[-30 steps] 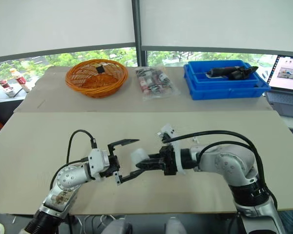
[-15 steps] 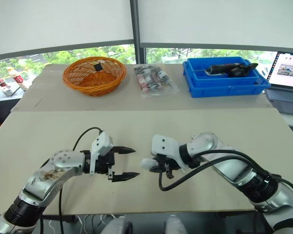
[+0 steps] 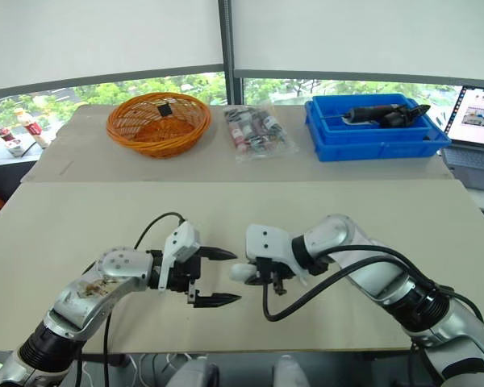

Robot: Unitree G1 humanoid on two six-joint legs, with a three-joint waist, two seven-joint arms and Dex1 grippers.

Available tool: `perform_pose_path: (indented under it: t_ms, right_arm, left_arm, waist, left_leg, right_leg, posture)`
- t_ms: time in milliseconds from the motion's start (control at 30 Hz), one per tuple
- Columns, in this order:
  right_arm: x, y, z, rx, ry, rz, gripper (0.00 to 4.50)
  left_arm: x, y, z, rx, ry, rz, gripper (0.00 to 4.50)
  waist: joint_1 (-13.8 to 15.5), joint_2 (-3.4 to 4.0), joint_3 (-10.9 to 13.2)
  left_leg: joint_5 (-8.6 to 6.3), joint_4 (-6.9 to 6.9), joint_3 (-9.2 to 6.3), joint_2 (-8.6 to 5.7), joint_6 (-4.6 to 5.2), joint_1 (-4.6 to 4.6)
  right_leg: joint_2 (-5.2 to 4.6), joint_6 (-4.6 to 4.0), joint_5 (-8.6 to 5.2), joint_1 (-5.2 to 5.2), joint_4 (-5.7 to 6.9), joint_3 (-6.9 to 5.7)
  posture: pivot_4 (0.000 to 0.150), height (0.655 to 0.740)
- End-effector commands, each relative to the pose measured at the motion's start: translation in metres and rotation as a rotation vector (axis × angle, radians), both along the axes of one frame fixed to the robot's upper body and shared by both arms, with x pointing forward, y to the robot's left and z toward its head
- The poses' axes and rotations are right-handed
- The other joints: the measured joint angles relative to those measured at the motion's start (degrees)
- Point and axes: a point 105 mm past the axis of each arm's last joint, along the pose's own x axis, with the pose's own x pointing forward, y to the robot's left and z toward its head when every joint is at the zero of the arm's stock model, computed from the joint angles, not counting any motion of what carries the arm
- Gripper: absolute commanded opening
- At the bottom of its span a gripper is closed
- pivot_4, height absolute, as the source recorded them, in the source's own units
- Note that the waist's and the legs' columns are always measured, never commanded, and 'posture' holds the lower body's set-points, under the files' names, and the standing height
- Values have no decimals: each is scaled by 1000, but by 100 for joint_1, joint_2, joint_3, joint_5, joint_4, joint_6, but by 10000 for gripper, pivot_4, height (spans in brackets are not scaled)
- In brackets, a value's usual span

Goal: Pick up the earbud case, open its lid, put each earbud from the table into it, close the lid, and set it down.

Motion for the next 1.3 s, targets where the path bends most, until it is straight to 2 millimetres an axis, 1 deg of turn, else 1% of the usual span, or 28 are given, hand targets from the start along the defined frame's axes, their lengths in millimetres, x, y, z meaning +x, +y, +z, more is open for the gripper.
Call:
perform_pose_path:
  t_ms: [33,67,233,267,500,567,600,633,733,800,900,1000,1167,1300]
  right_arm:
    - [-2,3,12,28,-50,34,7561]
    - [-2,3,11,27,-50,35,7561]
    - [-2,2,9,20,-46,36,7561]
    - [-2,2,9,19,-47,37,7561]
    - [-2,2,10,27,-38,30,7561]
    - [-1,-3,10,12,-43,30,17824]
    - [-2,-6,10,5,-44,30,22017]
    - [0,-9,10,-5,-54,23,24586]
    - [2,-19,14,-22,-93,3,35062]
    - [2,-22,16,-19,-108,0,41734]
    - [-3,-24,21,2,-145,30,41858]
    - [-7,-20,27,50,-164,33,41858]
    - [-2,-10,29,97,-185,2,41858]
    - [4,-6,29,110,-193,-14,41858]
  left_arm:
    - [-2,-4,6,-21,-30,-16,37048]
    - [-1,-4,5,-22,-31,-13,32694]
    - [-2,-5,5,-25,-32,-5,7247]
    - [-1,-5,5,-26,-33,-3,5434]
    - [-4,-6,2,-20,-33,-6,5462]
    - [-4,-6,1,-24,-27,-2,5462]
    - [-4,-6,1,-27,-24,0,5462]
    - [-4,-5,1,-31,-16,0,5462]
    - [-4,-3,1,-93,18,16,5462]
    - [-3,-1,1,-129,30,23,5462]
    - [-1,2,-3,-205,72,42,5462]
    - [-2,3,-7,-259,70,35,5462]
    - [-4,-6,-1,-295,20,-13,5462]
    - [-7,-8,-1,-265,-19,-57,5462]
  waist:
    - [0,0,0]
    - [0,0,0]
    - [5,0,0]
    - [5,0,0]
    - [5,0,0]
    - [5,0,0]
    - [6,0,0]
    - [6,0,0]
    - [21,0,0]
    - [16,0,0]
    - [13,0,0]
    - [3,0,0]
    - [16,0,0]
    - [23,0,0]
  left_leg:
    - [0,2,0,0,0,0]
    - [0,3,0,0,0,-1]
    - [0,8,-1,-1,0,-2]
    - [0,8,-1,-1,0,-3]
    - [0,8,-1,-1,0,-2]
    - [0,8,-1,0,0,-2]
    - [0,9,-1,-1,0,-3]
    - [0,9,-1,-1,0,-3]
    - [0,10,-1,-1,0,-3]
    - [0,12,-1,-1,0,-3]
    - [0,11,-1,0,0,-1]
    - [0,10,-2,0,1,-2]
    - [0,13,-2,0,0,-2]
    - [0,16,-2,-3,0,-2]
  right_leg:
    - [0,0,0,0,0,0]
    - [0,0,0,0,1,0]
    - [-1,0,0,0,1,0]
    - [-1,0,0,1,1,0]
    - [-1,0,0,1,2,0]
    - [-1,0,0,1,2,0]
    - [-1,0,0,1,3,0]
    - [-1,0,0,1,2,0]
    - [-2,0,0,1,3,0]
    - [-2,0,0,2,2,0]
    - [-2,0,0,2,4,0]
    - [-2,0,0,1,4,0]
    - [-3,0,0,2,5,0]
    - [-5,0,0,4,4,0]
  posture:
    - [1500,7400]
    - [1500,7400]
    - [1500,7400]
    - [1500,7400]
    - [1500,7400]
    - [1500,7400]
    - [1500,7400]
    - [1500,7400]
    - [1500,7400]
    - [1500,7400]
    - [1500,7400]
    - [1500,7400]
    - [1500,7400]
    - [1500,7400]
